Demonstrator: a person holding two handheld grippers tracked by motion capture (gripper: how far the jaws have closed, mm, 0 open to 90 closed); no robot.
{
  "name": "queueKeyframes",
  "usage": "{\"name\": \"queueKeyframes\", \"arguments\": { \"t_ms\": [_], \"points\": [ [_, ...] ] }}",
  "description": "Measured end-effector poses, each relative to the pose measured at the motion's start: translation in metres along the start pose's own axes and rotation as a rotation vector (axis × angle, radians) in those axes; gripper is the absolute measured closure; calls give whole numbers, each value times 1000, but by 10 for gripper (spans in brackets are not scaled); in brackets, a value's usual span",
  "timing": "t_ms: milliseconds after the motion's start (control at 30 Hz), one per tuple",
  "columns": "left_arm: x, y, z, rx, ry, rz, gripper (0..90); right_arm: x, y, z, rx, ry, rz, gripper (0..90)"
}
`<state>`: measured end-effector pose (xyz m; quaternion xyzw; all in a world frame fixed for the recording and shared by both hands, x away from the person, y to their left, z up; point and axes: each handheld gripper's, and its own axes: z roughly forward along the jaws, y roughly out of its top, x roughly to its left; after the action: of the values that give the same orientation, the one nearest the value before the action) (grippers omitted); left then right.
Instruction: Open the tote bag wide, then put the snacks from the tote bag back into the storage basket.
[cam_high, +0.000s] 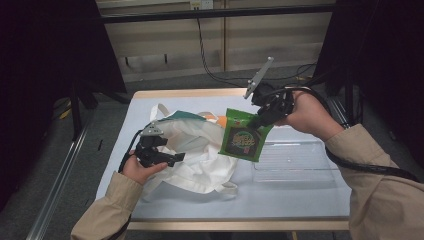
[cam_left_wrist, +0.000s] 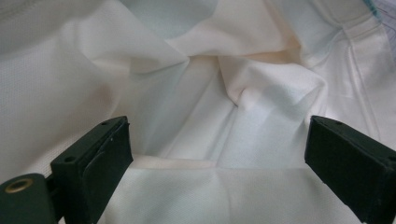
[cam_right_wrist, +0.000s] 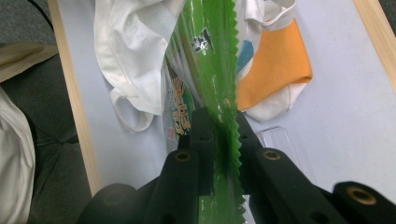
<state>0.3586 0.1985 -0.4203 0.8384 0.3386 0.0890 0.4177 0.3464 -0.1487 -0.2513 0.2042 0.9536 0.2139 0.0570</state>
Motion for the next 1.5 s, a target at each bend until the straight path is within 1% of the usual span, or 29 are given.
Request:
{"name": "queueKeyframes", "arguments": {
  "t_ms": [67, 133, 200, 333, 367, 400, 433, 467, 533, 633, 767, 867, 900, 967, 1033, 1133, 1167, 1200, 1233, 1267, 1300, 1333, 1400, 1467, 1500],
  "points": [
    [-1, 0, 0, 2, -6, 1, 70, 0, -1, -1, 2, -1, 5, 837],
    [0, 0, 1, 4, -5, 2, 66, 0, -2, -2, 2, -1, -5, 837],
    [1, -1, 1, 7, -7, 0, 63, 0, -3, -5, 6, -5, 1, 837],
    [0, 0, 1, 5, 2, 0, 57, -3, -8, -10, -3, -11, -4, 837],
    [0, 0, 1, 2, 0, 2, 57, -2, -8, -11, 1, -14, 9, 837],
    [0, 0, 0, 3, 1, 2, 57, -4, -10, -12, -2, -17, -8, 837],
    [0, 0, 0, 3, 1, 4, 57, -3, -11, -12, 2, -16, 5, 837],
    [0, 0, 1, 3, -1, 4, 57, -4, -13, -13, 8, -14, 6, 837],
    [0, -1, 2, 6, 1, 0, 57, -5, -16, -14, 3, -23, 9, 837],
    [1, -2, 3, 15, -2, -1, 57, -6, -20, -14, 8, -24, 24, 837],
    [0, 0, 5, 10, -2, 0, 57, -8, -26, -14, 11, -29, 20, 836],
    [0, 1, 7, 16, -4, 10, 57, -8, -29, -14, 13, -30, 30, 836],
    [-1, 1, 7, 15, -8, 6, 57, -8, -31, -14, 13, -27, 26, 836],
    [-1, 2, 8, 10, -12, 10, 58, -9, -33, -14, 17, -25, 31, 837],
    [-1, 2, 9, 9, -10, 9, 58, -8, -35, -15, 19, -26, 36, 838],
    [-2, 1, 9, 20, -7, 7, 58, -9, -40, -16, 23, -28, 34, 838],
    [-2, 1, 9, 17, -6, 5, 58, -9, -41, -17, 23, -32, 46, 838],
    [-2, 1, 9, 15, -5, 3, 58, -10, -43, -18, 26, -29, 44, 838],
    [-1, 0, 8, 19, -5, 6, 58, -10, -44, -18, 26, -36, 46, 838],
    [-1, 0, 7, 20, 0, 13, 58, -11, -46, -19, 19, -39, 37, 838],
    [-1, 0, 7, 18, -2, 7, 58, -11, -46, -19, 22, -40, 43, 838],
    [-1, 0, 7, 17, -1, 5, 58, -12, -48, -19, 15, -43, 37, 837],
    [1, 0, 5, 15, 3, 5, 58, -14, -49, -21, 25, -41, 42, 838],
    [1, 0, 5, 15, 3, 3, 58, -15, -51, -21, 20, -49, 47, 837],
    [1, 0, 5, 14, 2, -1, 58, -16, -53, -20, 15, -53, 39, 837]
  ]
}}
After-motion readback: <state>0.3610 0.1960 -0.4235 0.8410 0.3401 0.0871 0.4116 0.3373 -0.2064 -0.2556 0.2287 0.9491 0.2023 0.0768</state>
